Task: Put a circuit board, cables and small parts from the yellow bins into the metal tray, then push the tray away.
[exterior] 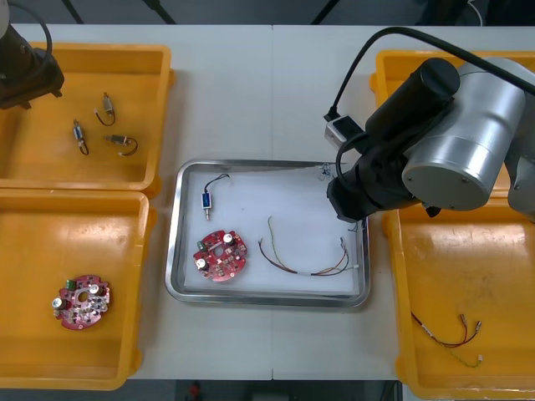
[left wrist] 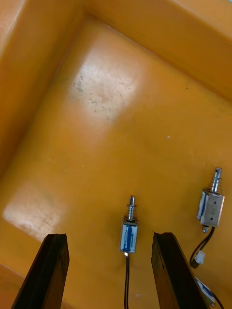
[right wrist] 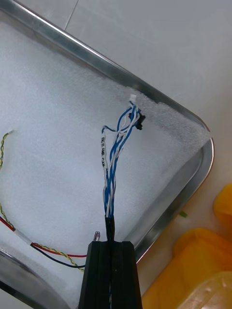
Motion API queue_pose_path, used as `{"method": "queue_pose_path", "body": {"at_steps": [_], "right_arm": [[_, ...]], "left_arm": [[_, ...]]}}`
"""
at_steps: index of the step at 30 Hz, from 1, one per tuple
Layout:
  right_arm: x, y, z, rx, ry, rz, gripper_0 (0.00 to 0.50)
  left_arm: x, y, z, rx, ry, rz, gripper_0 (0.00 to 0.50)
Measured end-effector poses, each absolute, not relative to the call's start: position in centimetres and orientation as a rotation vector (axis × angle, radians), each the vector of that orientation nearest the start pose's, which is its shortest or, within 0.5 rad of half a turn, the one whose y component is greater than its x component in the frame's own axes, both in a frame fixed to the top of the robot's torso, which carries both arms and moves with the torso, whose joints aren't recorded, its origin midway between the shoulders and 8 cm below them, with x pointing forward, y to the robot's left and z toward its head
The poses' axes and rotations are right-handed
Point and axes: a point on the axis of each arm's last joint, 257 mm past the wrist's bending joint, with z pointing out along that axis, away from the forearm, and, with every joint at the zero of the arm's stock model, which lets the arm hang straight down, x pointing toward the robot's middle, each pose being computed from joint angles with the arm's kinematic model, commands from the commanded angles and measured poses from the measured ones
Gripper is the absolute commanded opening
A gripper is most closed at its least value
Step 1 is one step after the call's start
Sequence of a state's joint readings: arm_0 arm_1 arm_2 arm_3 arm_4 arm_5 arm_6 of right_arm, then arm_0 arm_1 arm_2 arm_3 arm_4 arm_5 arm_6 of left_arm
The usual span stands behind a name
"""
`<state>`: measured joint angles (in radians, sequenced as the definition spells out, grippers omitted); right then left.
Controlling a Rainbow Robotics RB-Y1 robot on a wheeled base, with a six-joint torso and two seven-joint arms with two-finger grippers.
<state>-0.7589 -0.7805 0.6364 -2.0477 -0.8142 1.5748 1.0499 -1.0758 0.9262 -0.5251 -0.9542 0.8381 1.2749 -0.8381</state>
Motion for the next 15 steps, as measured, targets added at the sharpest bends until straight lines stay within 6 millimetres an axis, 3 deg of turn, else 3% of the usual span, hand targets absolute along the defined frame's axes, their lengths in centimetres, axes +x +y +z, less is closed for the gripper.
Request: {"method": "queue_pose_path", "body": {"at_steps": [6, 11, 15], "right_arm": [[45.5, -11.9, -19.3, -1.037, 2.400, -0.035, 0.000], [46.7, -11.2, -20.0, -1.118, 2.352, -0.023, 0.000], [47.3, -10.3, -21.0, -1.328, 2.231, -0.059, 0.000]], "left_arm": [[62.6, 43.3, -11.6, -0.730, 2.371, 0.040, 0.500], [63.2, 42.4, -12.1, -0.722, 2.356, -0.028, 0.500], [63.1, 42.3, -12.8, -0.725, 2.360, -0.042, 0.500]]}}
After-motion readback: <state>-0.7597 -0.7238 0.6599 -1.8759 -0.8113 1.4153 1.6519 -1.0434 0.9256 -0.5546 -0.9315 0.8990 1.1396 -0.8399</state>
